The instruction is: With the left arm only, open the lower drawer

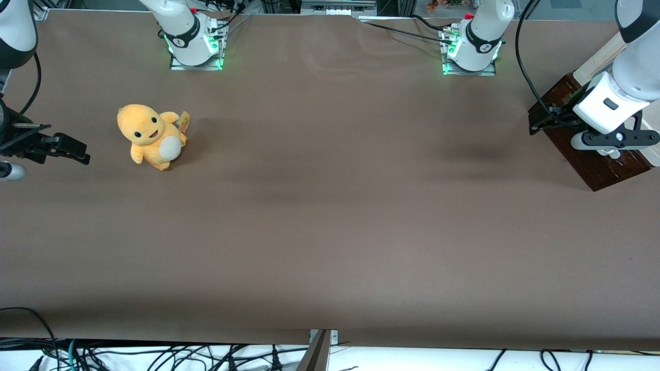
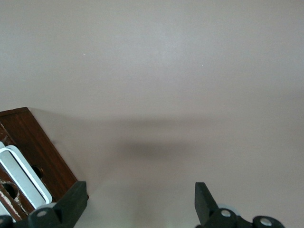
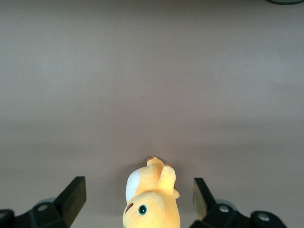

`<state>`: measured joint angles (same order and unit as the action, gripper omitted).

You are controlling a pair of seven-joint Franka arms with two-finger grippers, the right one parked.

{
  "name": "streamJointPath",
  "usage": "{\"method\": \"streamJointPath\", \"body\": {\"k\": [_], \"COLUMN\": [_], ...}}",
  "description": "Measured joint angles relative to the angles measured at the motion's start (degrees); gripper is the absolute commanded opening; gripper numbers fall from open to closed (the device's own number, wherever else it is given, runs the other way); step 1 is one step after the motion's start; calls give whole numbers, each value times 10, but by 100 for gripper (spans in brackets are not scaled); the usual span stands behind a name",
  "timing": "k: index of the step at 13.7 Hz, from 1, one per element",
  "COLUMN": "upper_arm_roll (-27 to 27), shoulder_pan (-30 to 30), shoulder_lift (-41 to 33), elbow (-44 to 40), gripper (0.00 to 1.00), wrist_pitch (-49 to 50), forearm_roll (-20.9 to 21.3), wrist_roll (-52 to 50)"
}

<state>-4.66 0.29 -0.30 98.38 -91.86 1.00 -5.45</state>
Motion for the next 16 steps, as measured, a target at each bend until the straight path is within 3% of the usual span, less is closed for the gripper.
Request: {"method": "streamJointPath", "body": {"k": [9, 13, 16], "upper_arm_roll": [-12, -43, -71], "shoulder_pan": [-1, -2, -4], "shoulder_lift": [7, 15, 48], "elbow": [-6, -6, -6], "gripper": [100, 100, 100], "wrist_pitch": [15, 74, 151], "forearm_roll": [14, 98, 194], "wrist_roll": [-18, -87, -127]}}
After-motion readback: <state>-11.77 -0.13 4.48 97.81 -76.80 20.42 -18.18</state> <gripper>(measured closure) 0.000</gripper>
